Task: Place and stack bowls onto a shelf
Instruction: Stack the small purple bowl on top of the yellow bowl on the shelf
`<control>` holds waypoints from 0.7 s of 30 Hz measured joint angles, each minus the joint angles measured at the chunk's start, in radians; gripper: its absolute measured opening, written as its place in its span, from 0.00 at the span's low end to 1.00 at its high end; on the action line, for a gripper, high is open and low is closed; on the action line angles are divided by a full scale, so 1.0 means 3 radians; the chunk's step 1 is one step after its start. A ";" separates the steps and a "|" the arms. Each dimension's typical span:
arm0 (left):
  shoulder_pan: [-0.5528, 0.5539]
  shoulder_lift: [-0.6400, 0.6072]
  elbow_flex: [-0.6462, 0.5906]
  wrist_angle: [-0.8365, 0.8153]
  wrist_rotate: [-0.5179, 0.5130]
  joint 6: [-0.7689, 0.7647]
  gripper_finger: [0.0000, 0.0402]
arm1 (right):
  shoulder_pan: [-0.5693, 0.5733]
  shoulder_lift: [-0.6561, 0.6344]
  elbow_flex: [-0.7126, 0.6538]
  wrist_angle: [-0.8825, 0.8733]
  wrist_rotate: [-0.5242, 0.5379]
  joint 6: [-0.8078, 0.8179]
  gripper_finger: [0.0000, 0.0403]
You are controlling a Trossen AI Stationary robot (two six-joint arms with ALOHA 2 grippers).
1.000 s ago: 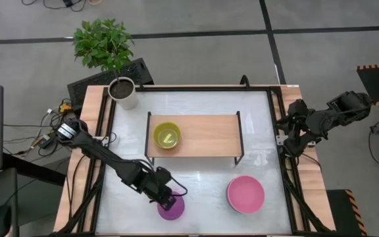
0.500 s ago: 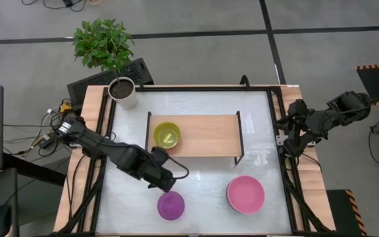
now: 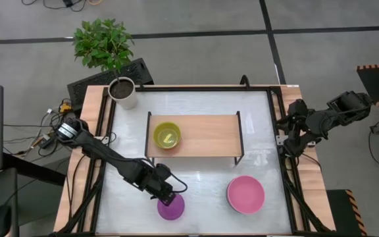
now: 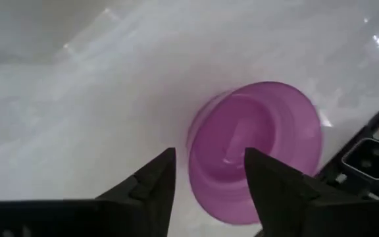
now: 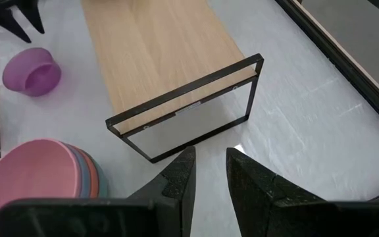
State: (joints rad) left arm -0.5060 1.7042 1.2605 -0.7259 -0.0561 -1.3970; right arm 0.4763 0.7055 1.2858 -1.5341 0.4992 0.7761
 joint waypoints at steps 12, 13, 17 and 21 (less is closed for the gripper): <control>-0.0017 -0.0001 -0.0375 0.0415 -0.0012 0.0089 0.42 | -0.0001 0.0000 0.0000 0.0001 0.0000 0.0004 0.28; -0.0022 -0.0001 -0.0400 0.0442 -0.0010 0.0093 0.42 | -0.0001 0.0000 0.0000 0.0001 0.0000 0.0004 0.28; -0.0022 -0.0001 -0.0464 0.0501 -0.0010 0.0127 0.42 | 0.0000 0.0000 0.0000 0.0001 0.0000 0.0004 0.28; -0.0025 -0.0001 -0.0487 0.0553 -0.0012 0.0193 0.42 | 0.0000 0.0000 0.0000 0.0003 0.0000 0.0030 0.28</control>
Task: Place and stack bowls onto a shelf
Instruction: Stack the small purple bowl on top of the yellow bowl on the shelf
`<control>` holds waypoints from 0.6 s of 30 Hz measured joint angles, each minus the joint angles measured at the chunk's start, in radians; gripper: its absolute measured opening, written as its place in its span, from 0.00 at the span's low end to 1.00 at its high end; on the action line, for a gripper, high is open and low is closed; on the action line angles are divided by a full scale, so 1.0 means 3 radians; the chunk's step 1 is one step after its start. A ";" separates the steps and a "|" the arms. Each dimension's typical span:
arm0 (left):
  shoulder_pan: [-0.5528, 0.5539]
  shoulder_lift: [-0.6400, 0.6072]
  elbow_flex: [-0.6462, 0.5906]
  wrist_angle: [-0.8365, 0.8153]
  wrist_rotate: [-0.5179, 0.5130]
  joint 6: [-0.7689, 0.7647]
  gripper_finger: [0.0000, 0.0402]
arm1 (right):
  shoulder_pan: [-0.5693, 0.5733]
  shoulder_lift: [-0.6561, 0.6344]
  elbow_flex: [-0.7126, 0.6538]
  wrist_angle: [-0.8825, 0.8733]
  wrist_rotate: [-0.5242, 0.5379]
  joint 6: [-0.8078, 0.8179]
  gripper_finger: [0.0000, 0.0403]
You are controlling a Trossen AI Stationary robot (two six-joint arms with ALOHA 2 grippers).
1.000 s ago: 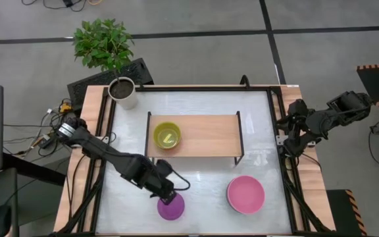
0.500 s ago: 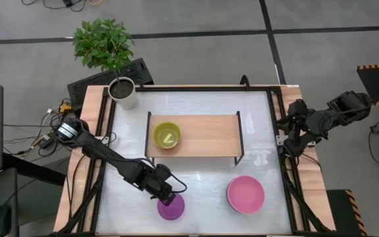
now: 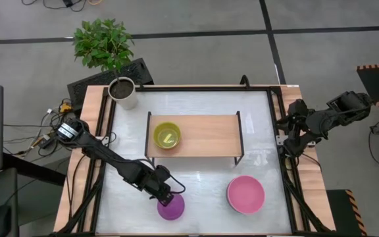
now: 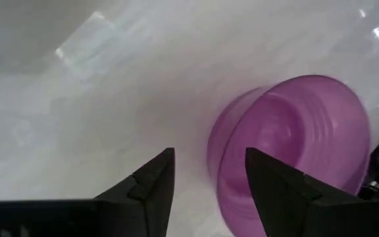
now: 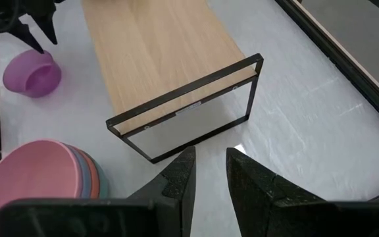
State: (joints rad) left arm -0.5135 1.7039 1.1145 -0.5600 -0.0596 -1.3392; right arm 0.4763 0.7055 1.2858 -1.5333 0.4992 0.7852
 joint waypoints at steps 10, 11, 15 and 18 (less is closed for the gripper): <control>-0.0013 0.0211 -0.0006 0.0158 0.0196 0.0131 0.42 | -0.0001 0.0000 0.0000 0.0001 0.0000 0.0010 0.28; -0.0014 0.0248 -0.0006 0.0160 0.0224 0.0139 0.42 | -0.0001 0.0001 0.0000 0.0001 0.0000 0.0010 0.28; -0.0010 0.0278 -0.0006 0.0137 0.0329 0.0066 0.34 | -0.0004 0.0000 0.0000 0.0001 0.0000 0.0009 0.28; 0.0004 0.0264 -0.0006 0.0158 0.0323 0.0002 0.15 | -0.0004 0.0001 0.0000 0.0001 0.0001 0.0009 0.28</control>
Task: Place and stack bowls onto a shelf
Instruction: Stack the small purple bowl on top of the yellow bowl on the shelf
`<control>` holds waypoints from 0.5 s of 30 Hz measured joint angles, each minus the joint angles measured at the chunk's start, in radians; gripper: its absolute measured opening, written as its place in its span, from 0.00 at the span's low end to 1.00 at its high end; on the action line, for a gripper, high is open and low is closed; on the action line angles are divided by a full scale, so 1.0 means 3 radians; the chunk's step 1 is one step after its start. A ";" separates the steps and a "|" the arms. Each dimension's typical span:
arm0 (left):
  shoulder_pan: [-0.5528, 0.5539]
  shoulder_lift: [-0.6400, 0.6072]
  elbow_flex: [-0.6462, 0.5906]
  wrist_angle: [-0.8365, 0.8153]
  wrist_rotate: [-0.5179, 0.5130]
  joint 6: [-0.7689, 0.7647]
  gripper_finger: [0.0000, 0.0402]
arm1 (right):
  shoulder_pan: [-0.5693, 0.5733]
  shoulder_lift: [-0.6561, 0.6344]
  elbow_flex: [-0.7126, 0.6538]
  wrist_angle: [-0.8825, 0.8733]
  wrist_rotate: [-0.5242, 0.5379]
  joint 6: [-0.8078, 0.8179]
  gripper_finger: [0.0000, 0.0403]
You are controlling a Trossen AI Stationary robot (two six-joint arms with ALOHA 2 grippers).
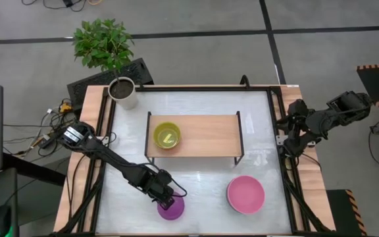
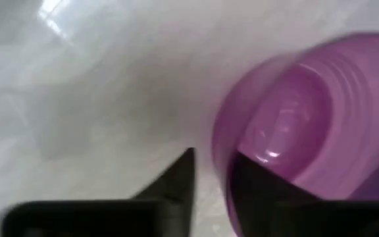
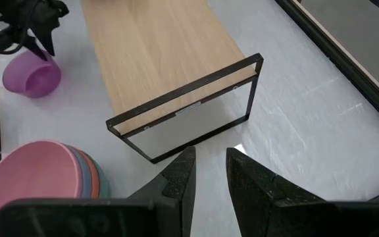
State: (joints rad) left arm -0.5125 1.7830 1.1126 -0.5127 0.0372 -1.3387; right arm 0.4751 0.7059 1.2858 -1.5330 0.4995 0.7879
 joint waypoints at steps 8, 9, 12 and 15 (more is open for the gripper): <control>0.0012 -0.0037 0.0168 0.0012 -0.0048 -0.0364 0.00 | 0.0000 -0.0001 0.0000 -0.0001 0.0013 -0.0026 0.28; 0.0024 -0.0063 0.0231 0.0012 -0.0042 -0.0383 0.00 | 0.0000 -0.0001 0.0000 -0.0001 0.0013 -0.0033 0.28; 0.0068 -0.0159 0.0524 -0.0096 -0.0054 -0.0400 0.00 | 0.0000 -0.0001 0.0000 0.0000 0.0013 -0.0033 0.28; 0.0139 -0.0239 0.0937 -0.0470 -0.0153 -0.0362 0.00 | 0.0000 -0.0001 0.0000 0.0000 0.0009 -0.0023 0.28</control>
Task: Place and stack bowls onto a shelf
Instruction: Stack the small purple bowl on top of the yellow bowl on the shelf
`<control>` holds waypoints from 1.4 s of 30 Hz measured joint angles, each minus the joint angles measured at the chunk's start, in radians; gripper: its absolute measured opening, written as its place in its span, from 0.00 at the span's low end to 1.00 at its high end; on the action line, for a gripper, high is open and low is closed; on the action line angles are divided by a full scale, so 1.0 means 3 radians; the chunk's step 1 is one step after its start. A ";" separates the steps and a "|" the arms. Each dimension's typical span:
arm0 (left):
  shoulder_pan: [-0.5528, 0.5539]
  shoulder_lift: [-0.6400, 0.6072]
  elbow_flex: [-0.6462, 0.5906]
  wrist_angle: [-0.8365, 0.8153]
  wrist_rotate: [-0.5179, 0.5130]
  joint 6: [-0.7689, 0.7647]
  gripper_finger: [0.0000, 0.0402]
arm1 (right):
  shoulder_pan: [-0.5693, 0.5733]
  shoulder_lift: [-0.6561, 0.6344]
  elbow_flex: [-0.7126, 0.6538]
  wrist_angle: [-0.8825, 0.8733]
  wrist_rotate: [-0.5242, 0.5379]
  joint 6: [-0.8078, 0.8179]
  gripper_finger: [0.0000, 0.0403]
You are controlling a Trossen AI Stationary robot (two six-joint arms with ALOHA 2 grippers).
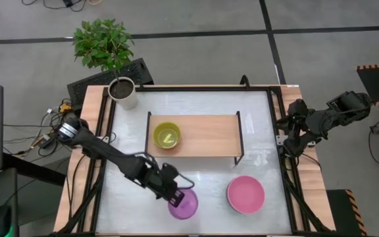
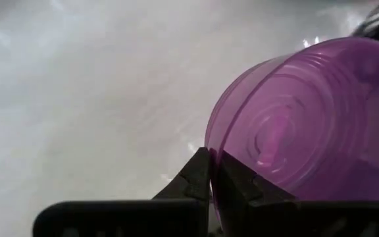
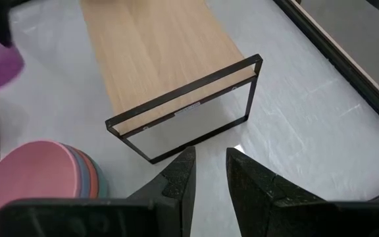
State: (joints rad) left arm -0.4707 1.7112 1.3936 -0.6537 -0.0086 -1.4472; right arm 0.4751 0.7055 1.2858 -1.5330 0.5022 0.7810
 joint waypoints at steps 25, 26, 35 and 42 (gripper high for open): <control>0.2167 -0.0077 0.2043 -0.3054 -0.0431 0.2134 0.00 | 0.0000 0.0000 0.0000 0.0003 -0.0012 0.0224 0.28; 0.2199 -0.0079 0.1976 -0.3073 -0.0402 0.2193 0.00 | 0.0000 0.0000 0.0000 0.0002 -0.0012 0.0268 0.28; 0.2244 -0.0096 0.1795 -0.3058 -0.0181 0.2561 0.00 | 0.0000 0.0000 0.0000 0.0003 -0.0008 0.0285 0.28; 0.2246 -0.0086 0.1793 -0.3057 -0.0065 0.2803 0.00 | 0.0000 0.0001 0.0000 0.0000 0.0083 0.0277 0.28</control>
State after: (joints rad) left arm 0.2031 1.6854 1.9316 -1.5707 -0.0282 -0.6065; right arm 0.4751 0.7059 1.2858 -1.5330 0.5270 0.8640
